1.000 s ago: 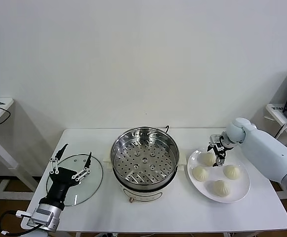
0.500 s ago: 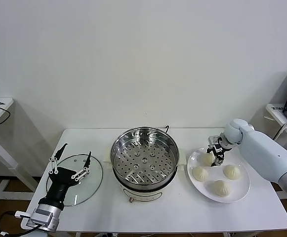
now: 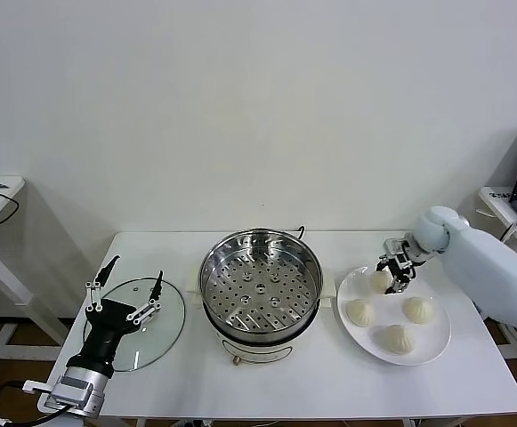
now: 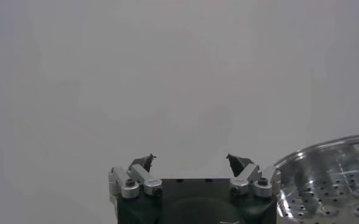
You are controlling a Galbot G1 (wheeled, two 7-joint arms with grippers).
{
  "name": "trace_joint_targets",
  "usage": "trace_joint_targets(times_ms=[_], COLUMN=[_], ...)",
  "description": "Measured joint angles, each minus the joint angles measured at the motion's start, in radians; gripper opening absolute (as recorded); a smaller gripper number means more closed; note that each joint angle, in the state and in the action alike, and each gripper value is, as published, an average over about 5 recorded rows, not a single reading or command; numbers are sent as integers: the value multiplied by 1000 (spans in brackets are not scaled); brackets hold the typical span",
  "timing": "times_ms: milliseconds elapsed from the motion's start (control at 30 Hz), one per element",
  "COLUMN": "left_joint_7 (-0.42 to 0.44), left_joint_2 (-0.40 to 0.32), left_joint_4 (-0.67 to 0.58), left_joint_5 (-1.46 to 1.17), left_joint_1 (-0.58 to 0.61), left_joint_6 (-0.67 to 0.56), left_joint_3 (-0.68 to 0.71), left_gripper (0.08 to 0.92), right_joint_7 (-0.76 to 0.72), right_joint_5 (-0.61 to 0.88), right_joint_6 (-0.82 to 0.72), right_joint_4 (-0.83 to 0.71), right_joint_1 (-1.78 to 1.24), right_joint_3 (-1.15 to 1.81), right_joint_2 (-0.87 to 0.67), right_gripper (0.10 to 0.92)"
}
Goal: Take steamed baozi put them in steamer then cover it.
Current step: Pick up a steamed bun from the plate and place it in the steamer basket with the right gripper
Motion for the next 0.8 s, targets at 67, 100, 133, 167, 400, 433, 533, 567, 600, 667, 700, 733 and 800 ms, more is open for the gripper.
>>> trace_joint_targets(times_ms=[67,100,133,167,400,433,533,567,600,667,700,733,800], left_joint_7=[0,0,-1,-1,-1,-1,-1,-1,-1,-1,-1,-1,-2], left_joint_2=[1,2,2,3,6,6,6,6,7,8,10,11,14], left_joint_4=[-4,-6,-8,-10,-21,-22,-25,-26,-28,-31,-33,-34,-37], left_joint_5=[0,0,0,0,1,2,2,2,2,2,1,1,-1], left_joint_1=[2,3,5,6,18,19,24,26,28,32,34,37,42], left_joint_6=[2,3,3,4,6,6,6,5,5,4,3,3,1], left_joint_3=[-2,-3,-4,-6,-16,-16,-19,-20,-22,-26,-28,-31,-37], left_gripper=[823,823,823,823,823,823,823,823,823,823,823,823,823], right_joint_7=[-14,-22,-29,-37,-68,-68,-66,-63,-59,-51,-47,-43,-37], right_joint_5=[28,41,52,61,114,119,131,133,136,139,141,142,143], right_joint_6=[35,56,77,99,243,260,302,313,325,347,358,369,389], right_joint_4=[42,65,87,109,271,293,351,367,381,403,411,417,426], right_joint_1=[52,82,114,146,395,428,513,537,558,593,607,620,641], right_joint_3=[-36,-56,-77,-98,-262,-286,-351,-371,-391,-427,-443,-459,-485], right_joint_2=[-22,-31,-38,-44,-52,-47,-18,-4,11,45,64,83,122], right_gripper=[662,662,662,662,662,662,662,662,662,662,662,662,662])
